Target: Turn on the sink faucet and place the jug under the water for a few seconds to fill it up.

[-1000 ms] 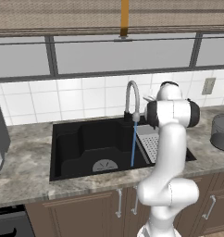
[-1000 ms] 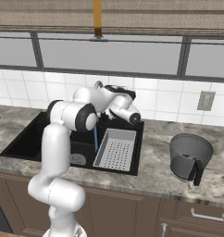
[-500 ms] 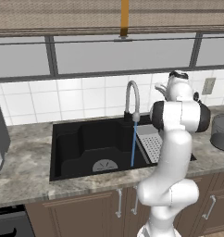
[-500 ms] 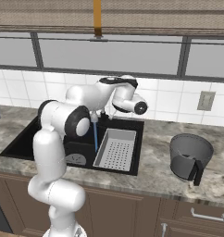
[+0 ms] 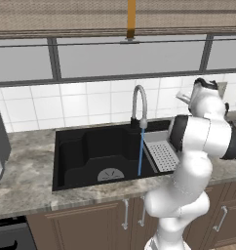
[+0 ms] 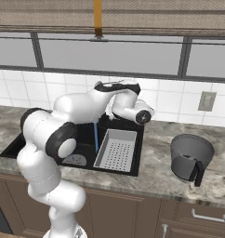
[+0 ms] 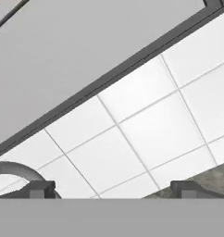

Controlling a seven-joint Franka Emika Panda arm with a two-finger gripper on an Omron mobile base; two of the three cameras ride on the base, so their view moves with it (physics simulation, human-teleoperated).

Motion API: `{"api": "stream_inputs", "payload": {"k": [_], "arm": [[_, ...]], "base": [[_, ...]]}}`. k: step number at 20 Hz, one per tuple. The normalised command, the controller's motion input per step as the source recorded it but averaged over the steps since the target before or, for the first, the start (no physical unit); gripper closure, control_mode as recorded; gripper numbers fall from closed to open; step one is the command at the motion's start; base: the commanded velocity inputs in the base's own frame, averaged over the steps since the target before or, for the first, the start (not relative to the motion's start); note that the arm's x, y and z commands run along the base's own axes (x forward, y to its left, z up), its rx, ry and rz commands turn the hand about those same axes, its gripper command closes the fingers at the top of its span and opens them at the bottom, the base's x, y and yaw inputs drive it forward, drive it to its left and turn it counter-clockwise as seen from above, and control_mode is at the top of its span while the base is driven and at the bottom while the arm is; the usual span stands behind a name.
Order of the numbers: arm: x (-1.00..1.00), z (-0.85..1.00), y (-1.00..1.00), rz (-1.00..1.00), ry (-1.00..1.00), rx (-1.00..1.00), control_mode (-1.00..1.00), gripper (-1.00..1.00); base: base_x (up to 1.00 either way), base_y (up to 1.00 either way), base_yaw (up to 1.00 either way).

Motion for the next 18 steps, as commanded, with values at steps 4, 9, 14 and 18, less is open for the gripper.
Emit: {"api": "stream_inputs", "payload": {"k": [4, 9, 14, 18], "arm": [[-1.00, 0.14, -0.61, 0.06, -0.27, -0.12, -1.00, -1.00], [-1.00, 0.52, -0.96, 0.00, -0.17, -0.09, -1.00, -1.00], [-1.00, 0.45, -1.00, 0.00, -0.08, -0.17, -1.00, -1.00], [-1.00, 0.20, -1.00, -0.02, 0.00, -0.20, -1.00, -1.00]], "base": [[0.00, 0.00, 0.00], [0.00, 0.00, 0.00], [0.00, 0.00, 0.00], [0.00, 0.00, 0.00]]}}
